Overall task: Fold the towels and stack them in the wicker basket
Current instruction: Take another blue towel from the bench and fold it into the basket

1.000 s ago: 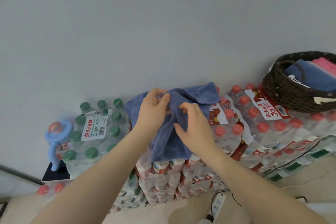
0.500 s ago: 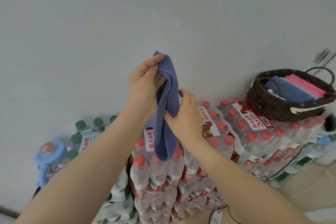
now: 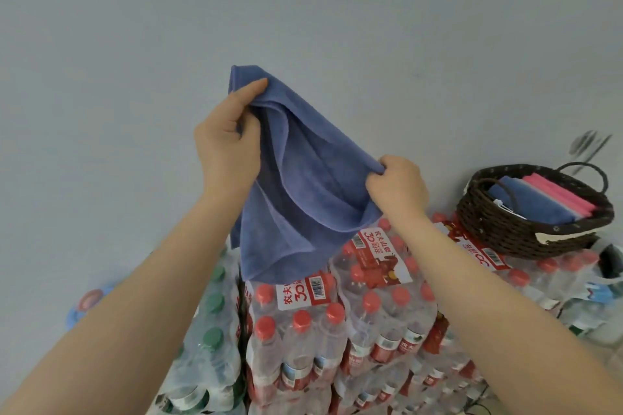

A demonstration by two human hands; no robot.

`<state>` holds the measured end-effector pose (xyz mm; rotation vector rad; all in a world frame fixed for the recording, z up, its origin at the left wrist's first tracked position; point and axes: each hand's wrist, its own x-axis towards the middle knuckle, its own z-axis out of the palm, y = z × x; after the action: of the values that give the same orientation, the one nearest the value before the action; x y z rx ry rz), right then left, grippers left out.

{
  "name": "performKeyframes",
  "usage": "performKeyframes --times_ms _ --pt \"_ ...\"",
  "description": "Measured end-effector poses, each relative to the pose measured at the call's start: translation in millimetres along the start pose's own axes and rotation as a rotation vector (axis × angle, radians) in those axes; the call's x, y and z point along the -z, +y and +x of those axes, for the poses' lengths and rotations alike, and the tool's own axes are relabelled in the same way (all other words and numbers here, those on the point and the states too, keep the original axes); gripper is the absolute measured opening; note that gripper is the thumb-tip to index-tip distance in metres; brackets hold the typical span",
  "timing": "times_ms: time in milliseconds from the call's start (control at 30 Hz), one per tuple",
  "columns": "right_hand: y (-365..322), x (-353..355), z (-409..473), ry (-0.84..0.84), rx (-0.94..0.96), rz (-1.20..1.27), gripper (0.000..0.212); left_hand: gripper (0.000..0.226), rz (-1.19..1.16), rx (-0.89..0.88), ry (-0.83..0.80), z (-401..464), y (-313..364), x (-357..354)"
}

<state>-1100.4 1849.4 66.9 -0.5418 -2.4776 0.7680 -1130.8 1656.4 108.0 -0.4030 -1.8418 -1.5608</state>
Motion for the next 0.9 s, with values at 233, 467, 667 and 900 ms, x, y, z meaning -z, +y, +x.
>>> performKeyframes --times_ms 233,467,667,900 --pt "-9.4 4.8 19.8 -0.129 -0.373 0.644 0.014 0.035 0.178 -0.136 0.008 2.7 -6.2 8.3" --pt "-10.3 -24.4 -2.2 -0.037 0.599 -0.915 0.033 0.03 0.224 -0.058 0.038 10.1 -15.3 16.5" --pt "-25.8 -17.4 -15.5 -0.387 0.342 -0.598 0.041 0.033 0.324 0.24 0.136 17.6 -57.8 42.0" --pt "-44.6 9.8 -21.8 -0.551 -0.029 0.04 0.022 0.033 0.243 0.411 0.239 10.1 -85.4 76.5"
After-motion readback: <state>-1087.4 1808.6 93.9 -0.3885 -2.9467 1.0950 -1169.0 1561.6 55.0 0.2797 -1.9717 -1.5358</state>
